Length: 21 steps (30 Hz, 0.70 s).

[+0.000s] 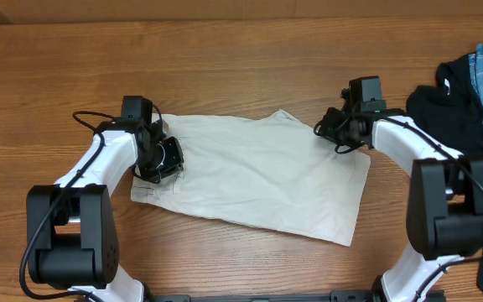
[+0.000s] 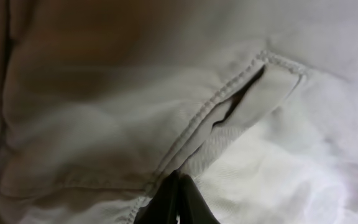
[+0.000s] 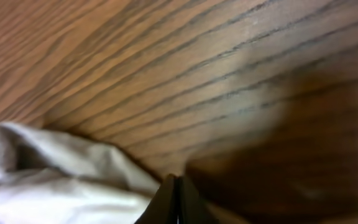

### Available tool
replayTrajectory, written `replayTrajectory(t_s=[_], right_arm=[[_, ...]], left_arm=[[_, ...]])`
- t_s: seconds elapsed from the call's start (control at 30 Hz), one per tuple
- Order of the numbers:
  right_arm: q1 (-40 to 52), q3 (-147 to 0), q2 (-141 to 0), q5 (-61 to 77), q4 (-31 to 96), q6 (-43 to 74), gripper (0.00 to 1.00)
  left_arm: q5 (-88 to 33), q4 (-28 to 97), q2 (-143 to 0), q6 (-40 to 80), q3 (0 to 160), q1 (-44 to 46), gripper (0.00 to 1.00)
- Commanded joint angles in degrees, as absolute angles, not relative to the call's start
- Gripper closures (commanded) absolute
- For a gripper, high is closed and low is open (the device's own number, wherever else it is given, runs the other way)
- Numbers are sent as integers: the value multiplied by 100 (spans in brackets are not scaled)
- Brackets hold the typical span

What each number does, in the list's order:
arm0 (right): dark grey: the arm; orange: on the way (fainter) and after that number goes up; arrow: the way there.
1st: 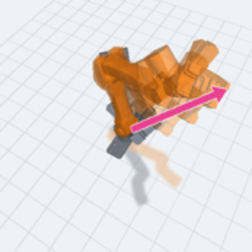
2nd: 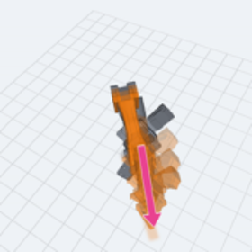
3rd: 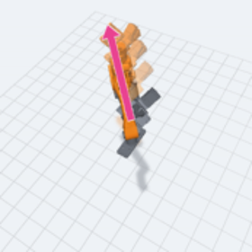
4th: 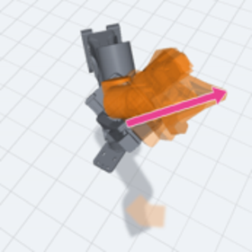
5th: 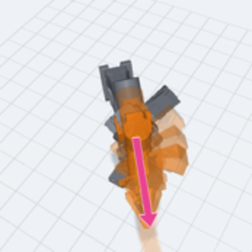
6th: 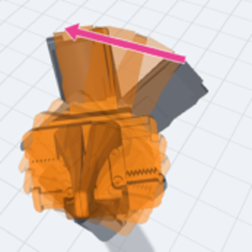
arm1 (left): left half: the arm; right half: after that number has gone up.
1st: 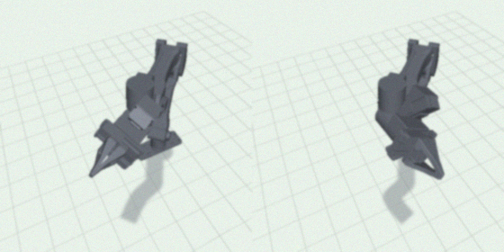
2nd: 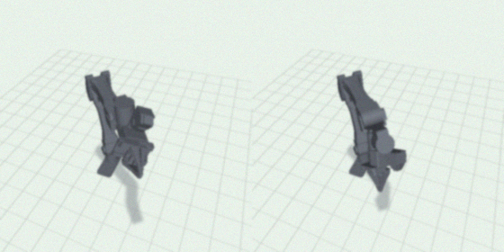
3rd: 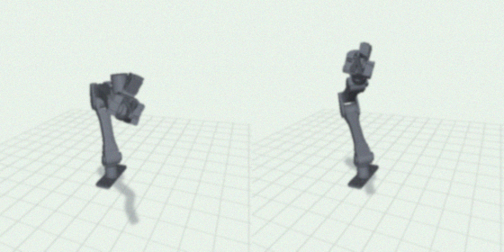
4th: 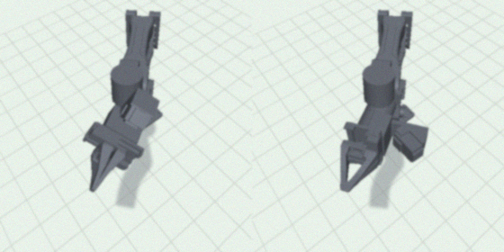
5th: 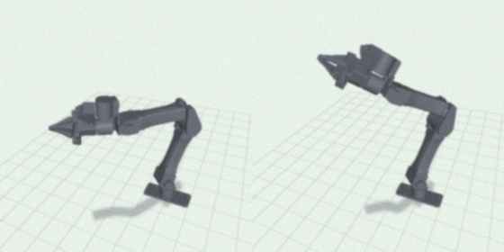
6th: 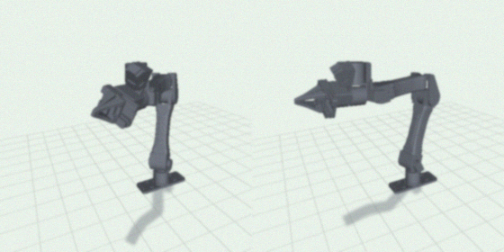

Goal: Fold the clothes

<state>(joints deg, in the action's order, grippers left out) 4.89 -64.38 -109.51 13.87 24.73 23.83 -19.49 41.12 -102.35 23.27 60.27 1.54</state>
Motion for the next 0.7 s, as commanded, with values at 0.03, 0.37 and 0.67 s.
replayTrajectory(t_s=[0.03,0.37,0.67], right_arm=[[373,-6521,-11102,1225,2497,2377,96],[-16,-8578,-10761,692,5094,2217,96],[43,-9432,-10709,947,7876,2209,96]], left_arm=[[-1894,4136,-10350,2558,6086,185,96],[-1629,4130,-10350,2558,6086,185,96],[-1629,4152,-10350,2552,6086,185,96]])
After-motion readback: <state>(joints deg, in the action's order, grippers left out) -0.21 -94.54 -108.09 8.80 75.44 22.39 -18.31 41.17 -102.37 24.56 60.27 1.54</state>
